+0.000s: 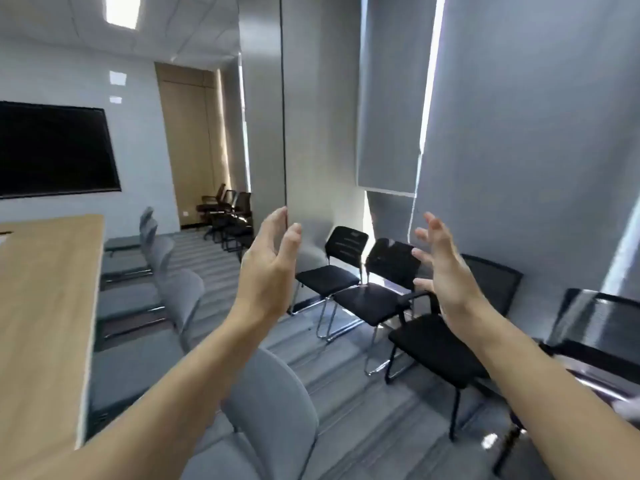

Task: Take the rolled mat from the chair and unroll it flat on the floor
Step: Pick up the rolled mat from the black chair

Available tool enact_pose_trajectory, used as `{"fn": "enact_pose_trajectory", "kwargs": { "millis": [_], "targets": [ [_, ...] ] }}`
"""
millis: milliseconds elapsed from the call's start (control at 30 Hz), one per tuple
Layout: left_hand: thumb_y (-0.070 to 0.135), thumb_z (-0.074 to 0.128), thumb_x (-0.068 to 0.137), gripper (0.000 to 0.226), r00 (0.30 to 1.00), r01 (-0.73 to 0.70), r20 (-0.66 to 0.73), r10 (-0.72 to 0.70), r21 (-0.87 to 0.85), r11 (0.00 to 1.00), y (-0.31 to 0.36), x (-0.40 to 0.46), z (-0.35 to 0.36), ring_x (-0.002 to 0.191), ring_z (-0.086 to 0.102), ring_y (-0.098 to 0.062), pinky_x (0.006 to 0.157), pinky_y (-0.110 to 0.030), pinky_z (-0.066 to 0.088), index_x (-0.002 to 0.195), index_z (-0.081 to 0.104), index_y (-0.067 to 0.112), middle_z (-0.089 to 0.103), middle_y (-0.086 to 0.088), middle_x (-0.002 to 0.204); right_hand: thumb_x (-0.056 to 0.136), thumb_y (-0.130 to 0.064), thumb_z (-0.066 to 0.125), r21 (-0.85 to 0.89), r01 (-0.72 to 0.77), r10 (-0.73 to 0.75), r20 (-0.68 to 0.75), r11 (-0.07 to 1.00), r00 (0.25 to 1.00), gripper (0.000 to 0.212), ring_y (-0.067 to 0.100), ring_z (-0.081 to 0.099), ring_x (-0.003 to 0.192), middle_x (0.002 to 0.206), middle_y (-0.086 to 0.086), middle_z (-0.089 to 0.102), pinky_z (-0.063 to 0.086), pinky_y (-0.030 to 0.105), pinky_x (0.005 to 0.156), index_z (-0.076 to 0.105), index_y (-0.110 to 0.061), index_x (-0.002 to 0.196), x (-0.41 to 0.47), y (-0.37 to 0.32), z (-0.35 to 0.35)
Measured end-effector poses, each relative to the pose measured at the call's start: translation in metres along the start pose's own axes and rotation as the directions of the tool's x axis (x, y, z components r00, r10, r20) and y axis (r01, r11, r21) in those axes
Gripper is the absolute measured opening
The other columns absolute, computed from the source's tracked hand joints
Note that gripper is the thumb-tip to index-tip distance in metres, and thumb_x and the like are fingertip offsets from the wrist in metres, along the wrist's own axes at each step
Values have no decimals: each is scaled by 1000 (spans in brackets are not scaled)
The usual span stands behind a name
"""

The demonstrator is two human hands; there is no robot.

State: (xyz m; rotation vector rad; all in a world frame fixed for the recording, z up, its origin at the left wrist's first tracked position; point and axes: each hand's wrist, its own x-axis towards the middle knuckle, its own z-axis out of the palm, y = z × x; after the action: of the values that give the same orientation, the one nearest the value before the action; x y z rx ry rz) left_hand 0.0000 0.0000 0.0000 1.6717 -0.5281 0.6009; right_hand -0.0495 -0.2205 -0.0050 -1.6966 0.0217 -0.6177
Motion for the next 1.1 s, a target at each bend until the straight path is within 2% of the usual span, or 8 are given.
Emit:
{"fn": "enact_pose_trajectory", "kwargs": {
  "millis": [233,400,567,700,767,833,967,1100],
  "targets": [
    [40,45,98,42,948,124,311,-66,-171,978,-8,-46,173,88,49,22,83,-3,34,138,46,28,54,27,97,75,-77,25,-71,-139,110,-311,988,944,82,15,44,132,151,-9,39,36,54,108,28,-39,149,-41,39,-138],
    [45,43,96,48,878,196,476,-55,-252,948,8,-82,303,125,44,4,104,-21,31,142,42,30,48,17,138,79,-82,26,-56,-191,141,-478,980,867,76,14,47,129,143,-11,45,40,51,105,34,-42,143,-55,73,-251],
    [52,42,90,54,817,274,570,-85,-254,928,15,-112,405,123,44,2,105,-25,31,140,43,32,49,25,130,70,-83,28,-13,-282,220,-591,959,776,86,15,48,128,142,-9,47,41,49,104,36,-39,144,-68,106,-343],
    [41,44,98,45,764,320,637,-102,-237,917,17,-126,472,125,42,4,97,-11,28,141,44,28,47,14,142,90,-72,26,54,-305,264,-655,951,708,38,18,47,130,123,-16,52,36,55,107,53,-50,105,-68,129,-399],
    [37,44,99,44,740,335,664,-104,-229,914,14,-129,505,114,44,18,87,2,27,141,44,25,48,14,140,92,-66,24,66,-310,272,-670,948,690,34,19,45,131,127,-13,50,34,55,107,55,-51,91,-64,141,-422],
    [36,44,99,42,715,349,690,-112,-214,912,8,-130,538,101,45,28,81,5,28,140,45,26,50,17,132,89,-67,25,90,-323,294,-688,942,663,32,19,44,133,131,-11,47,36,52,106,49,-51,103,-57,157,-444],
    [42,44,98,46,663,404,737,-130,-206,891,-14,-129,612,125,43,2,100,-17,29,142,43,30,47,17,139,93,-64,24,112,-370,327,-735,922,593,55,17,47,129,142,-9,44,38,49,105,36,-37,140,-32,205,-495],
    [45,47,94,49,609,458,780,-145,-197,867,-42,-122,699,130,43,-4,111,-30,31,141,44,28,47,12,144,91,-66,24,143,-395,355,-763,908,540,59,20,46,130,145,-6,43,40,48,105,34,-37,141,9,252,-539]
  ]
}}
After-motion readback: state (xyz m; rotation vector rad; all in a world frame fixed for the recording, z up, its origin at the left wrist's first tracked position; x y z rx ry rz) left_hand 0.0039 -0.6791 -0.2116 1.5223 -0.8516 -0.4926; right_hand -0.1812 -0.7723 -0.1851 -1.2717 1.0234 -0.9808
